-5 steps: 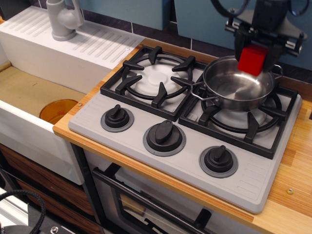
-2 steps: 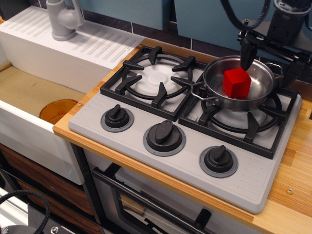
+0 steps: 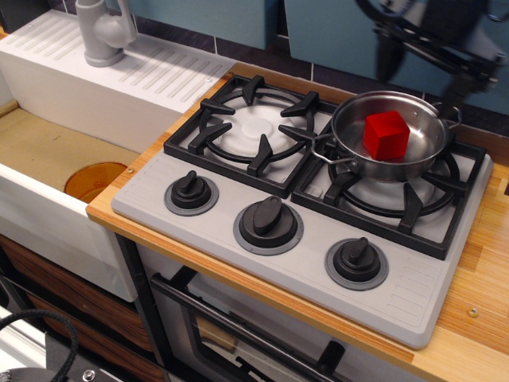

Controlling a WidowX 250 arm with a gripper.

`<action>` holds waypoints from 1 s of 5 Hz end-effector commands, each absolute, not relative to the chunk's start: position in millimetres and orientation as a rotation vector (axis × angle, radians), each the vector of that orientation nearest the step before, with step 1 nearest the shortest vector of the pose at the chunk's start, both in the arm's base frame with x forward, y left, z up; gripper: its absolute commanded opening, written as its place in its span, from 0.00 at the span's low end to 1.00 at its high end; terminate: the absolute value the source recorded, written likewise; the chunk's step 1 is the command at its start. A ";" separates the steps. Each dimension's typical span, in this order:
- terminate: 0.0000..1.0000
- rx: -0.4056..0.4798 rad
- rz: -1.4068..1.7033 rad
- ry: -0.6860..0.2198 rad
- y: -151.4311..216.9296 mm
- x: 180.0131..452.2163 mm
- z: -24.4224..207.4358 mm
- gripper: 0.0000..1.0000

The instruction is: Put redcube in pan and put pan on stove

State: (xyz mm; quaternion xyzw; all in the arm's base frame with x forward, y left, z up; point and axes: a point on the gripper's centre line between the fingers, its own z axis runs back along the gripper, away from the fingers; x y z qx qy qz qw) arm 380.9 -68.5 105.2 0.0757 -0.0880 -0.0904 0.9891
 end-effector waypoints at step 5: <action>0.00 0.136 -0.202 -0.367 -18.6 377.7 98.9 1.00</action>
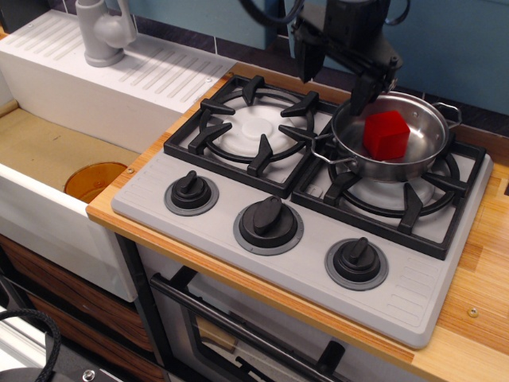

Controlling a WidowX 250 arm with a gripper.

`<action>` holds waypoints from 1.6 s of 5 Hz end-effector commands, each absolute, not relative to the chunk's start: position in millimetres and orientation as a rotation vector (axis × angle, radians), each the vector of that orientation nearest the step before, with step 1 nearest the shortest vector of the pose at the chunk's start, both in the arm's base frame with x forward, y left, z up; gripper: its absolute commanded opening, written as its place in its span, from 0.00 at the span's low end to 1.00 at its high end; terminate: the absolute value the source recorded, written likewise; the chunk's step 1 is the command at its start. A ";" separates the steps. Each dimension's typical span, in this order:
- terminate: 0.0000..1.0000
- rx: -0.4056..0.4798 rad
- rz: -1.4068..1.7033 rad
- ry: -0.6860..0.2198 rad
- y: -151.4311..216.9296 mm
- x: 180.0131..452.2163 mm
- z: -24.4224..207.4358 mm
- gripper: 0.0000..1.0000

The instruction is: Put redcube in pan and put pan on stove

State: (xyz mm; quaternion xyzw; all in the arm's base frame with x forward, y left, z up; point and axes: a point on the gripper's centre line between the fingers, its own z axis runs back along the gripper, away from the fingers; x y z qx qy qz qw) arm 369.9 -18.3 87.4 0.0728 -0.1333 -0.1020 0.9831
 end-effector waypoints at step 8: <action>0.00 0.089 -0.147 -0.355 -40.5 366.4 62.7 0.00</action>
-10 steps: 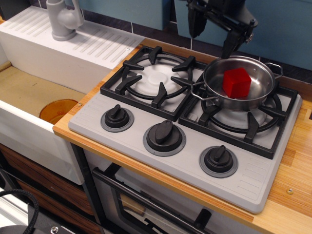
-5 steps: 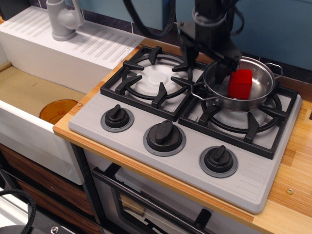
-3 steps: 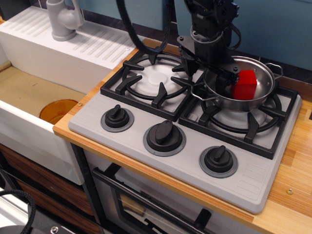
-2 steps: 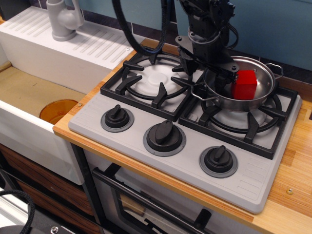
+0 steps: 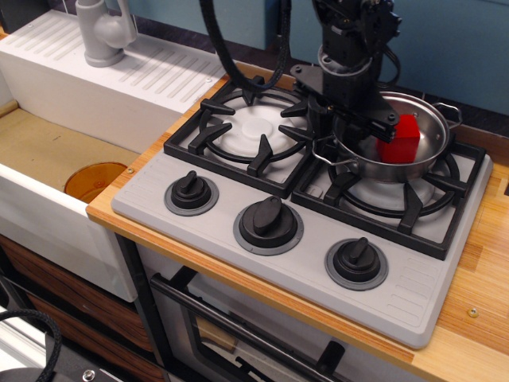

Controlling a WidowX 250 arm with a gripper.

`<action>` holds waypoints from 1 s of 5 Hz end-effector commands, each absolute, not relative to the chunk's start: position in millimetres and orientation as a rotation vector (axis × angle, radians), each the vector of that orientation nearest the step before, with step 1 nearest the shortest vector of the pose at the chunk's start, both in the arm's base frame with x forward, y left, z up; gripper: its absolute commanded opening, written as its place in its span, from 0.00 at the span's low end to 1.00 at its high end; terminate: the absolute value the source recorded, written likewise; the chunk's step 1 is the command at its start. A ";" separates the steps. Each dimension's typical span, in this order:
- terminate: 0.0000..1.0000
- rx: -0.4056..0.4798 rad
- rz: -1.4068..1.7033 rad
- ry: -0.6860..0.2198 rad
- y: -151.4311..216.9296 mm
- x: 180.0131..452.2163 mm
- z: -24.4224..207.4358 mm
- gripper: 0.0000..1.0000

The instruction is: Put redcube in pan and put pan on stove

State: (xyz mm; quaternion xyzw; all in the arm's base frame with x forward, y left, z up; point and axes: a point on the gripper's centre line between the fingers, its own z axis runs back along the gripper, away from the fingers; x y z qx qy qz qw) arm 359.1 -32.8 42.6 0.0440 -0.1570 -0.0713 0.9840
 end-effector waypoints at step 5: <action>0.00 0.146 -0.174 -0.290 -46.9 358.7 134.6 0.00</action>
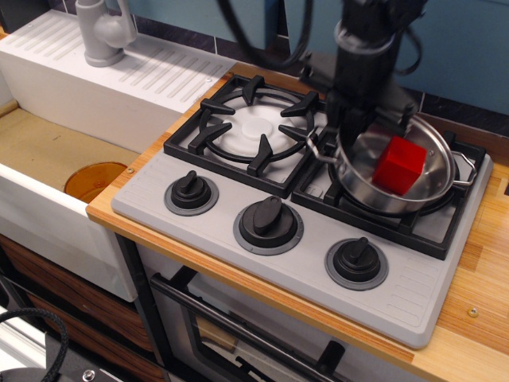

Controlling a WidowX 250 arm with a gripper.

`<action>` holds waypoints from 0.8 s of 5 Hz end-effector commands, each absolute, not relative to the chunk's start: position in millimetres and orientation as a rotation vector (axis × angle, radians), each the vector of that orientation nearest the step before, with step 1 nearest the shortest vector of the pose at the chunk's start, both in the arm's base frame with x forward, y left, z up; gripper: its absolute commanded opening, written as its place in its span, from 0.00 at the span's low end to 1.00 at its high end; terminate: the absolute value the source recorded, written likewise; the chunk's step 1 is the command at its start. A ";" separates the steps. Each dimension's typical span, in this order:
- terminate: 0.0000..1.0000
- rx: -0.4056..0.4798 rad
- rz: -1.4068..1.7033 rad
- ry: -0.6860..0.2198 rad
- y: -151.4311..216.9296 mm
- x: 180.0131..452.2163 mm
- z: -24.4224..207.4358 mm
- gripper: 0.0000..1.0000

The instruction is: Put redcube in pan and put pan on stove

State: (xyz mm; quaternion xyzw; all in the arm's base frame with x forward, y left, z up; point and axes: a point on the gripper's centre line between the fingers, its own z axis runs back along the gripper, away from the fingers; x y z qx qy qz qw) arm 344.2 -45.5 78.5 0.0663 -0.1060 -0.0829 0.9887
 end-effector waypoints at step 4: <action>0.00 0.186 -0.293 -0.281 17.6 377.9 156.1 0.00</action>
